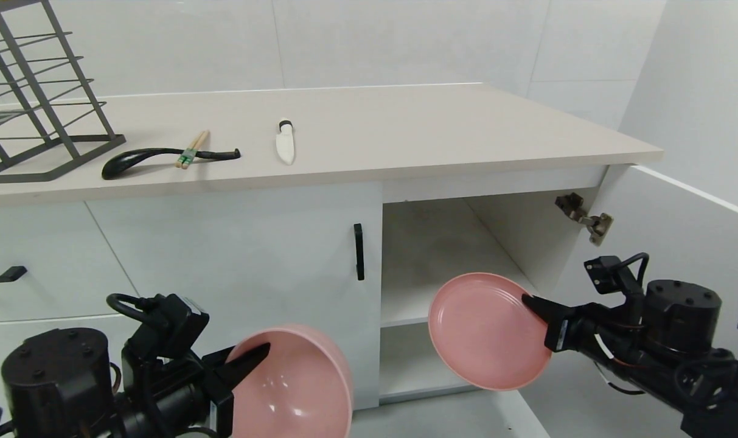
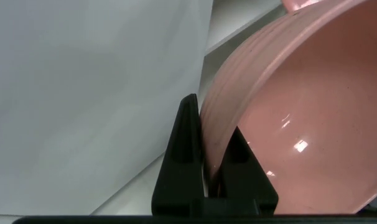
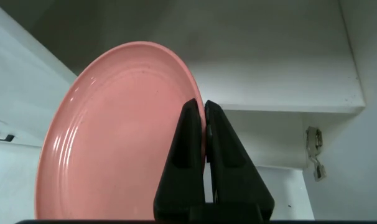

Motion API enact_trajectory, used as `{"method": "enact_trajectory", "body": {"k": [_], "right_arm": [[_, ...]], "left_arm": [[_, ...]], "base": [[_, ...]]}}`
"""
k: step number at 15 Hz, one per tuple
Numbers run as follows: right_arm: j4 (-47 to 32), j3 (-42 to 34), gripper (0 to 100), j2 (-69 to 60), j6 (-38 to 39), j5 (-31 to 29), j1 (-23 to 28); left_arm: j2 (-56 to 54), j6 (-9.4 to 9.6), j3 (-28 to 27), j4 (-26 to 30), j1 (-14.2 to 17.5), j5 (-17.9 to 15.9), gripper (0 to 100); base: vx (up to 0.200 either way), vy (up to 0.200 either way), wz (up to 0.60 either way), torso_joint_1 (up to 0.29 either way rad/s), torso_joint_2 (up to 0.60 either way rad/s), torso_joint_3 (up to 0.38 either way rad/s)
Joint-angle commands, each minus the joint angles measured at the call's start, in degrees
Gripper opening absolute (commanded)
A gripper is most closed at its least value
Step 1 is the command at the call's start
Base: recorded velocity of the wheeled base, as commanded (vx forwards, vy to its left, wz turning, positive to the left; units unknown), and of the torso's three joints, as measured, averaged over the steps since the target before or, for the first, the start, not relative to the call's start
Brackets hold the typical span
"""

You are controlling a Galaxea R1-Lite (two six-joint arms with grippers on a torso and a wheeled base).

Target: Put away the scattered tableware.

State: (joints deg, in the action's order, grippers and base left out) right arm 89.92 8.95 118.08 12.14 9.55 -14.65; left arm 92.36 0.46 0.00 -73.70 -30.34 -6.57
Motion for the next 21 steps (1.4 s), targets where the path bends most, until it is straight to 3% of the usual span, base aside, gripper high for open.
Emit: {"method": "enact_trajectory", "body": {"k": [1, 3, 8, 14, 21], "right_arm": [[0.08, 2.48, 0, 4.97, -0.01, 0.03, -0.2], [0.08, 3.44, 0, 5.41, -0.01, 0.03, -0.64], [0.08, 6.08, 0, 9.28, -0.01, 0.03, -0.2], [0.08, 14.78, 0, 13.67, -0.1, 0.12, -0.55], [0.08, 19.88, 0, 18.06, -0.1, 0.03, -1.17]], "left_arm": [[-0.77, -0.02, 0.0, 0.05, -0.24, -0.02, 0], [-2.53, -0.02, 0.0, 0.32, -0.51, -0.02, 0], [-9.04, 0.5, 0.0, 8.67, -6.48, -0.2, 0], [-9.39, 0.5, 0.0, 8.4, -6.4, -0.2, 0], [-9.39, 0.42, 0.0, 7.61, -6.4, -0.11, 0]], "base": [[0.0, 0.0, 0.0, 0.0, 0.0, 0.0], [0.2, 0.0, 0.0, 0.005, 0.0, 0.0], [0.0, 0.0, 0.0, 0.0, 0.0, 0.0], [0.0, 0.0, 0.0, 0.0, 0.0, 0.0], [0.029, 0.0, 0.0, 0.0, 0.0, 0.0]]}}
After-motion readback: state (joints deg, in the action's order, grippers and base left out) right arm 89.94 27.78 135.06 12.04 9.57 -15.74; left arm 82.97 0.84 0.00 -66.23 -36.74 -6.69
